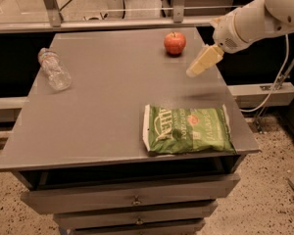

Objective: Move apple near water bottle

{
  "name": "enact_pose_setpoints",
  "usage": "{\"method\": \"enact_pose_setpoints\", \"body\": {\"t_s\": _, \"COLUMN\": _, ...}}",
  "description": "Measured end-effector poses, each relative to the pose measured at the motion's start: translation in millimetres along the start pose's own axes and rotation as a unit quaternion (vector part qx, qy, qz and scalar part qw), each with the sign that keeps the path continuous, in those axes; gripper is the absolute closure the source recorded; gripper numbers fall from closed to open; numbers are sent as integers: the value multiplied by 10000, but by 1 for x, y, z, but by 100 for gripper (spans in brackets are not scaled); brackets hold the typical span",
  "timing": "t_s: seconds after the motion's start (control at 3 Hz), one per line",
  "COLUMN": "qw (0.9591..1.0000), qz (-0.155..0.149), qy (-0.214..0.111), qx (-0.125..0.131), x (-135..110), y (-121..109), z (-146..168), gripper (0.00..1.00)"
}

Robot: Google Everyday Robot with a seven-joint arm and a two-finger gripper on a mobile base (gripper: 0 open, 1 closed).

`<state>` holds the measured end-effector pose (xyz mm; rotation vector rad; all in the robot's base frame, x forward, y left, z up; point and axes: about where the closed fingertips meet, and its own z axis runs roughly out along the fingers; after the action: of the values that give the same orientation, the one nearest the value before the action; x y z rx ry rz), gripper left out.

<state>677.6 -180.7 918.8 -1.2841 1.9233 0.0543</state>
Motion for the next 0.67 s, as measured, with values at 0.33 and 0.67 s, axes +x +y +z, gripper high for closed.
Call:
{"method": "enact_pose_setpoints", "body": {"t_s": 0.33, "qw": 9969, "qz": 499, "qy": -590, "qx": 167, "x": -15, "y": -36, "z": 48, "gripper": 0}}
{"method": "enact_pose_setpoints", "body": {"t_s": 0.67, "qw": 9926, "qz": 844, "qy": -818, "qx": 317, "x": -23, "y": -60, "z": 88, "gripper": 0}}
